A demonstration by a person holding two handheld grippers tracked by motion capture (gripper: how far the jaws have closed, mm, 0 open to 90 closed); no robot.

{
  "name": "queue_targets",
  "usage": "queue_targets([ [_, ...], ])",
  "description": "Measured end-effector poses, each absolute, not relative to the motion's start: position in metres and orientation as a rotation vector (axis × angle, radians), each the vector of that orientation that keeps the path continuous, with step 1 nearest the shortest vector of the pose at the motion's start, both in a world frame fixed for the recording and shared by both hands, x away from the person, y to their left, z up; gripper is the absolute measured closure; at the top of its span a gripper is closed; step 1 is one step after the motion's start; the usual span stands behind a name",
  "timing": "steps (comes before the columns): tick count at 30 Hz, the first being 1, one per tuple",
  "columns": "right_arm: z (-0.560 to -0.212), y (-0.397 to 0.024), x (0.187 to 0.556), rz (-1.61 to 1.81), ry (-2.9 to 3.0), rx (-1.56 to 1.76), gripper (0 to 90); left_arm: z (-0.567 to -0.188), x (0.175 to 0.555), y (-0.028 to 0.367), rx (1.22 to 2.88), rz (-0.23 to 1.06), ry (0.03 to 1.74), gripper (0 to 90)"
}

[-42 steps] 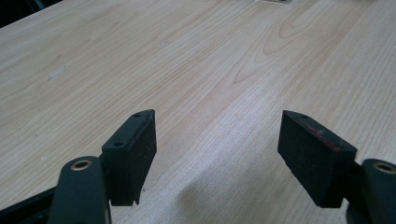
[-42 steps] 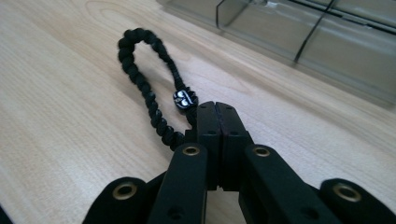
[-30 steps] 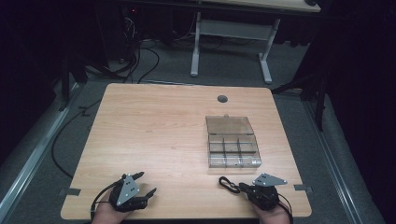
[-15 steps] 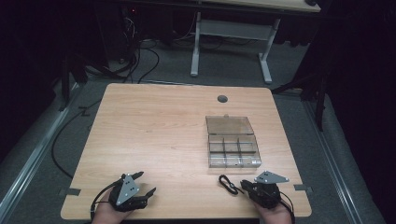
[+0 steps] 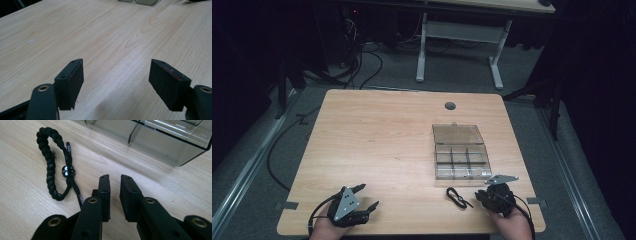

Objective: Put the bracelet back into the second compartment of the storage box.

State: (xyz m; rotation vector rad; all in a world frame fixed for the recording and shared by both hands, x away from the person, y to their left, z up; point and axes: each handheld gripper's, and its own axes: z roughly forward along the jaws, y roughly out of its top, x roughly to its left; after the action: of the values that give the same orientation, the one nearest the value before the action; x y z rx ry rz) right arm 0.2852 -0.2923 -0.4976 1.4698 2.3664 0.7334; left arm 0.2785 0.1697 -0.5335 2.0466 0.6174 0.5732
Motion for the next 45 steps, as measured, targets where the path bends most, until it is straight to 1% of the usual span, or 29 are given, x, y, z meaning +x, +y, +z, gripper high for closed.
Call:
queue_targets([
  [13,-0.487,-0.28,0.302,0.545,2.527,1.511,75.1,-0.534,0.278,0.169,2.056,0.579,0.605,28.4],
  [29,-0.482,-0.27,0.316,0.33,2.68,1.483,71.6,-0.534,0.277,0.168,2.059,0.578,0.593,28.4],
  [32,-0.478,-0.265,0.321,0.267,2.709,1.472,68.6,-0.534,0.277,0.168,2.06,0.575,0.591,28.4],
  [38,-0.476,-0.256,0.324,0.19,2.756,1.425,65.9,-0.534,0.277,0.168,2.065,0.57,0.588,28.4],
  [45,-0.469,-0.246,0.326,0.17,2.786,1.393,62.7,-0.534,0.277,0.168,2.068,0.57,0.582,28.4],
])
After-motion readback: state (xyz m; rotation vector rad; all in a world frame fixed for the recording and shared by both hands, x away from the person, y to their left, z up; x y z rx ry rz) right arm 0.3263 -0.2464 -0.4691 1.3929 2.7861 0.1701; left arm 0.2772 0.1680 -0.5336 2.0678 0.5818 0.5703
